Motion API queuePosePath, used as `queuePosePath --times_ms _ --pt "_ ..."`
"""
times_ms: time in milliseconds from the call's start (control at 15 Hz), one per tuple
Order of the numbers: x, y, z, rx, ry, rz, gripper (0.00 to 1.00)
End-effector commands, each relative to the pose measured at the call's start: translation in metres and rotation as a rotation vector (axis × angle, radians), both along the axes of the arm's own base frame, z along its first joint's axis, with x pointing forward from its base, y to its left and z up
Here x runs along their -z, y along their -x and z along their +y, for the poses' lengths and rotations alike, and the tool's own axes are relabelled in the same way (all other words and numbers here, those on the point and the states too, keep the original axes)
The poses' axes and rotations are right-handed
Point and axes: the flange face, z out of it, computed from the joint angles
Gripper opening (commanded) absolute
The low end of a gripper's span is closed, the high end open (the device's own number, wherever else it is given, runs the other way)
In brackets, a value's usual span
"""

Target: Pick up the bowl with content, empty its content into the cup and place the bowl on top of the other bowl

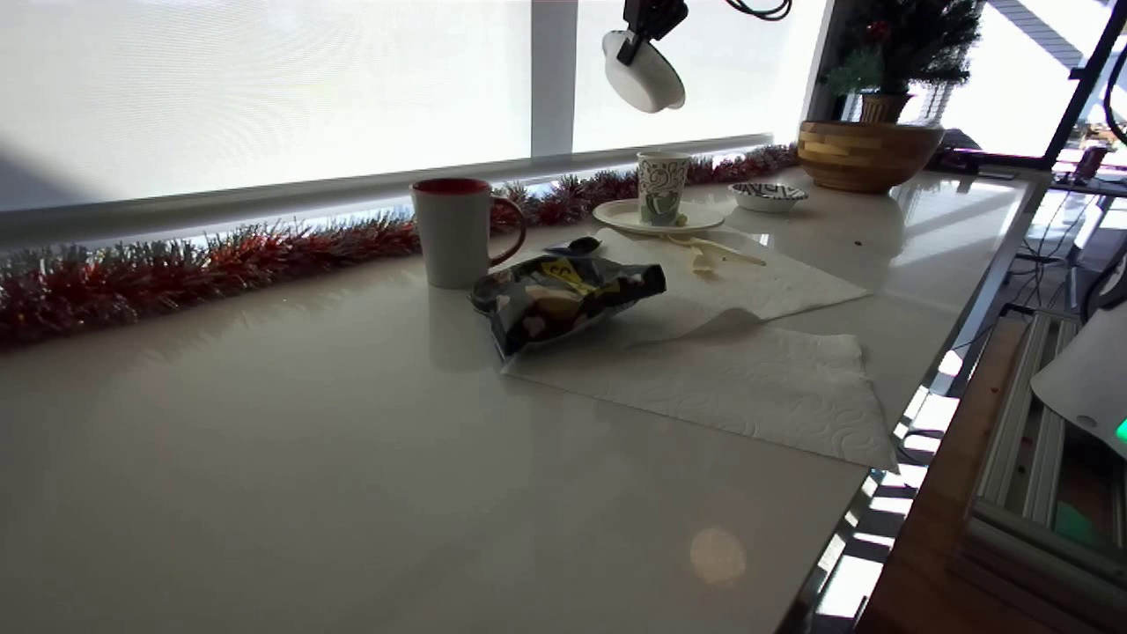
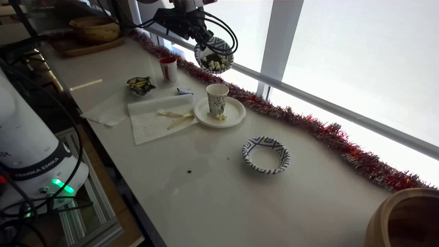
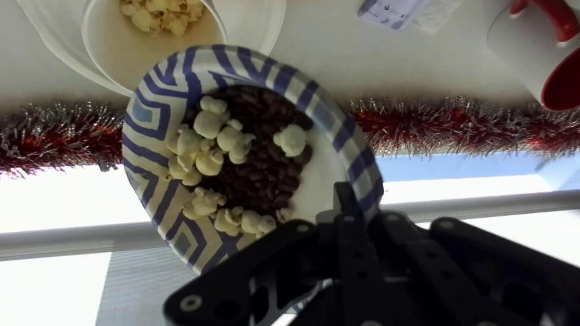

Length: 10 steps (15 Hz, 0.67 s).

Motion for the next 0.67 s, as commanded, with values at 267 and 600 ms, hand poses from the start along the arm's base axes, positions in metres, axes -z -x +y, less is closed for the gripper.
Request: queuePosePath --times_ms 267,600 --pt "0.013 0.005 0.002 0.018 -0.136 0.016 0.01" --pt "0.025 0.012 -0.005 0.052 -0.191 0.004 0.01"
